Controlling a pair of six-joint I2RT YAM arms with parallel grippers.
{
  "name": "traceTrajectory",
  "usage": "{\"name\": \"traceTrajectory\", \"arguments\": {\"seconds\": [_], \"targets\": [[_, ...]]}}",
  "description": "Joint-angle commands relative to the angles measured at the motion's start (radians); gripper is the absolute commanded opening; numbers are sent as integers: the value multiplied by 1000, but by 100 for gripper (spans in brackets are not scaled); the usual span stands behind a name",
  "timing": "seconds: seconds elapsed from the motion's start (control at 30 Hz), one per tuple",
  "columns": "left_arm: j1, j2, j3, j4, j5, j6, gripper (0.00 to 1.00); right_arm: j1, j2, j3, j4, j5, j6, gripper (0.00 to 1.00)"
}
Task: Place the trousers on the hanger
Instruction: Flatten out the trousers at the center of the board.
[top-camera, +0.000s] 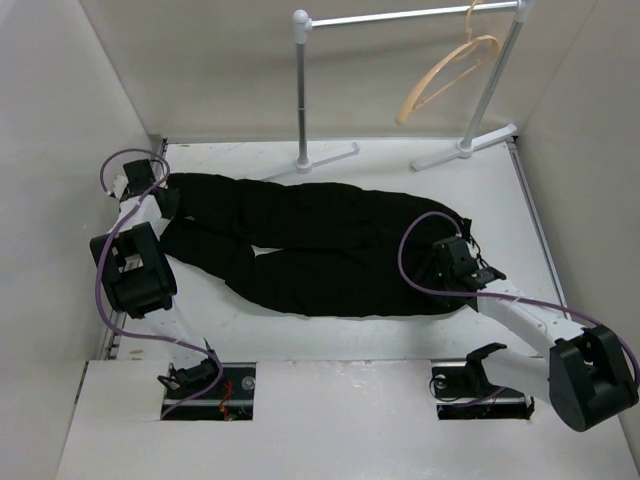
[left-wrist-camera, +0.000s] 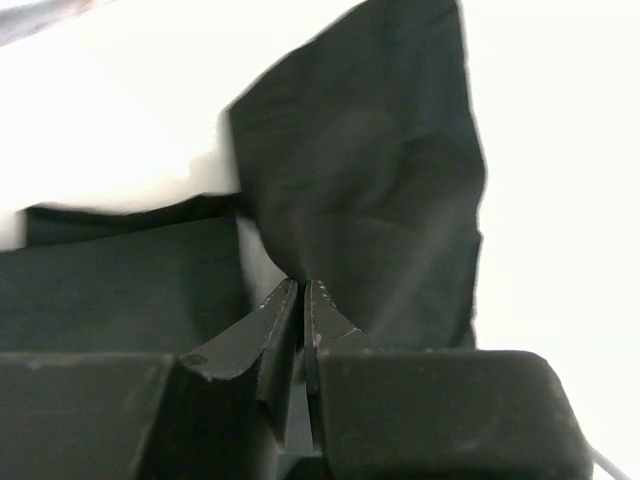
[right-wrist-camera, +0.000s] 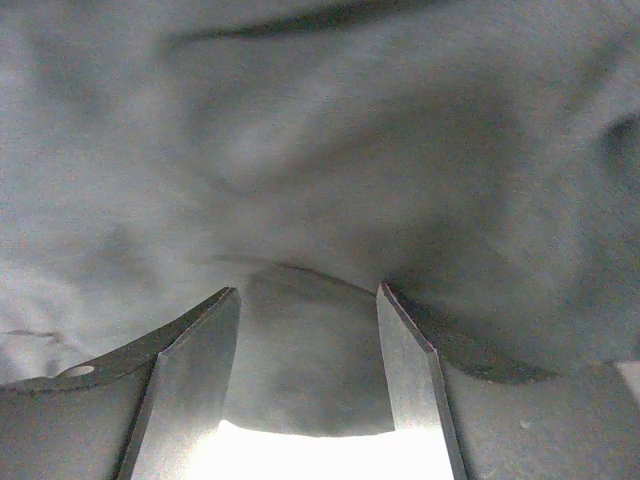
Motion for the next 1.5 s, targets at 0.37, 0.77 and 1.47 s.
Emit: {"name": "traceTrajectory", "arguments": {"seconds": [0.37, 0.77, 1.47], "targets": [[-6, -151, -7, 14, -320, 219, 30, -63, -17, 32, 42, -35, 3, 63], [-198, -544, -450, -53, -161, 102, 25, -38, -17, 37, 50, -84, 3, 19], [-627, -495, -359, -242, -386, 355, 51, 74, 27, 23, 140, -124, 24, 49]]}}
